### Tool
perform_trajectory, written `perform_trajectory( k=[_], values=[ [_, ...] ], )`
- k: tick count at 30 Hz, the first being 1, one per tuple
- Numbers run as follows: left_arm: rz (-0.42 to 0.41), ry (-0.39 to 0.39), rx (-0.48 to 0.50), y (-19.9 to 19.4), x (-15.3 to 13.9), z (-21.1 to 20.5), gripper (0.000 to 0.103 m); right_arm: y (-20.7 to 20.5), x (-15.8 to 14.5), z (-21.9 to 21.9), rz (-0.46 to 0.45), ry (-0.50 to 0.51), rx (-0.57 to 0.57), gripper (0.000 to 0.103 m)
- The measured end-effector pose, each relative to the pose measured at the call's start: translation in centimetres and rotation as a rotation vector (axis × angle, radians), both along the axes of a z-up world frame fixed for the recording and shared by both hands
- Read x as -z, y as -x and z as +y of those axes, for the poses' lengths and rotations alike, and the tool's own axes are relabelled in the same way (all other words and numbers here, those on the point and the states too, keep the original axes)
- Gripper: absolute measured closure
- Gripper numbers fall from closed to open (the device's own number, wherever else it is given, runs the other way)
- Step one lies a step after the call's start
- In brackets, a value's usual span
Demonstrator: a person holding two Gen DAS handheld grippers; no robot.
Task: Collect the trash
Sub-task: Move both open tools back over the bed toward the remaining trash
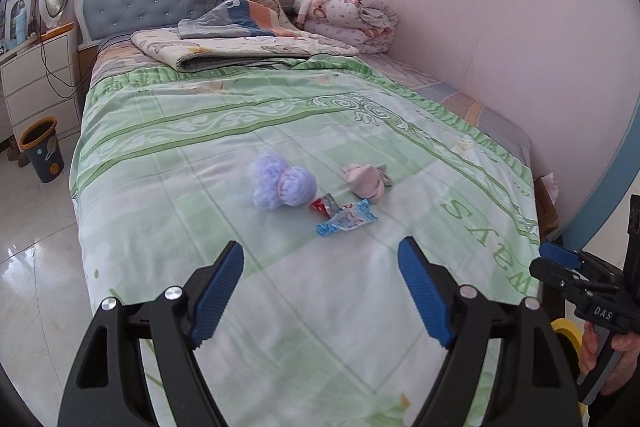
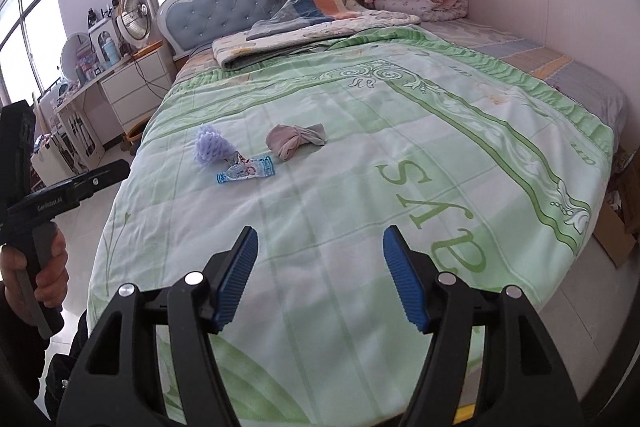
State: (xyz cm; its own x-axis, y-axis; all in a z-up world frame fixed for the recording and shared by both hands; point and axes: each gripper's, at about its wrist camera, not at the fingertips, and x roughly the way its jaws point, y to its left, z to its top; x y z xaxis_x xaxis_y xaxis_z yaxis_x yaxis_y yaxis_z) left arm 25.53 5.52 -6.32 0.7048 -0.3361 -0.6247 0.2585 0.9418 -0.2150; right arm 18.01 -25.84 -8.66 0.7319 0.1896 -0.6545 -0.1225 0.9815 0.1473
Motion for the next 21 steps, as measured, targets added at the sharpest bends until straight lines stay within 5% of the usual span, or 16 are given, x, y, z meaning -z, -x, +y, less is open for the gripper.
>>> perform_trajectory(
  k=[21],
  values=[
    [0.127,-0.004,-0.093,-13.6,4.8,0.8,0.027,-12.6,4.9,9.5,0.093,0.092,-0.18,0.041]
  ],
)
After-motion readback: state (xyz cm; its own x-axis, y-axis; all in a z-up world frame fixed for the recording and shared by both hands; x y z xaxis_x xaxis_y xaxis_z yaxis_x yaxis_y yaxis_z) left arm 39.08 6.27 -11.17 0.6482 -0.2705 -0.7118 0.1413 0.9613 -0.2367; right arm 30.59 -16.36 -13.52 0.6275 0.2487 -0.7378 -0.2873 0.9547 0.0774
